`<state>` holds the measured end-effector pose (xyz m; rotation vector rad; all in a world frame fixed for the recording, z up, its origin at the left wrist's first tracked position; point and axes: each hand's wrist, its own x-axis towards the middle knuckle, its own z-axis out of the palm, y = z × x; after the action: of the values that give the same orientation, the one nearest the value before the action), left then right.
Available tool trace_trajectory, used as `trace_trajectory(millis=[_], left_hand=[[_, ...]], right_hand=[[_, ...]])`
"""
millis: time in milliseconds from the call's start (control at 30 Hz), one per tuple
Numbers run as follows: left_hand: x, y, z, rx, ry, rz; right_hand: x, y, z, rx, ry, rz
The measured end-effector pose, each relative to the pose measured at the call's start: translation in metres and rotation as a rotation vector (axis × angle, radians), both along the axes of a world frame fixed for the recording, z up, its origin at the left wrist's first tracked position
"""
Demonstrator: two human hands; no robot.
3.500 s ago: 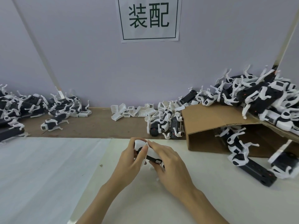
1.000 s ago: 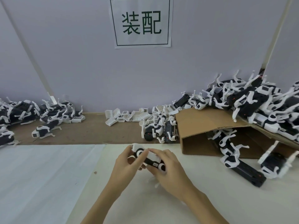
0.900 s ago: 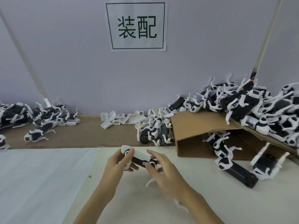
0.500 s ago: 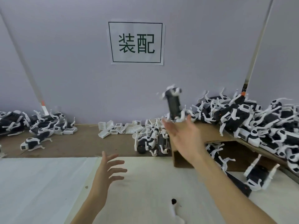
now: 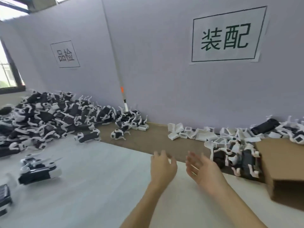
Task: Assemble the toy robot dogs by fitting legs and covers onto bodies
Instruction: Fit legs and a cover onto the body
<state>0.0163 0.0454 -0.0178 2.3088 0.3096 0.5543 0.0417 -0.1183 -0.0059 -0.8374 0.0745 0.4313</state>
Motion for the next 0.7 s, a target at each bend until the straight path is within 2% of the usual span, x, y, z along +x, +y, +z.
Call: trace_trajectory(millis=[100, 167, 300, 367, 467, 533, 600, 700], left_hand=[[0.042, 0.075, 0.019, 0.301, 0.142, 0.136], [0.068, 0.136, 0.025, 0.436, 0.225, 0.222], [0.117, 0.251, 0.025, 0.554, 0.437, 0.297], [0.144, 0.289, 0.024, 0.573, 0.446, 0.278], [0.195, 0.309, 0.025, 0.624, 0.420, 0.145], [0.230, 0.306, 0.027, 0.555, 0.416, 0.073], [0.260, 0.300, 0.028, 0.450, 0.393, 0.093], [0.300, 0.290, 0.023, 0.541, 0.479, 0.167]], right_hand=[[0.033, 0.053, -0.003, -0.035, -0.005, 0.023], [0.059, 0.088, -0.004, -0.077, -0.055, 0.006], [0.107, 0.140, -0.015, -0.185, -0.217, -0.037], [0.125, 0.154, -0.022, -0.184, -0.231, -0.027], [0.147, 0.163, -0.032, -0.138, -0.207, 0.013], [0.155, 0.161, -0.036, -0.102, -0.190, 0.044], [0.158, 0.160, -0.037, -0.088, -0.172, 0.072], [0.162, 0.160, -0.035, -0.075, -0.146, 0.091]])
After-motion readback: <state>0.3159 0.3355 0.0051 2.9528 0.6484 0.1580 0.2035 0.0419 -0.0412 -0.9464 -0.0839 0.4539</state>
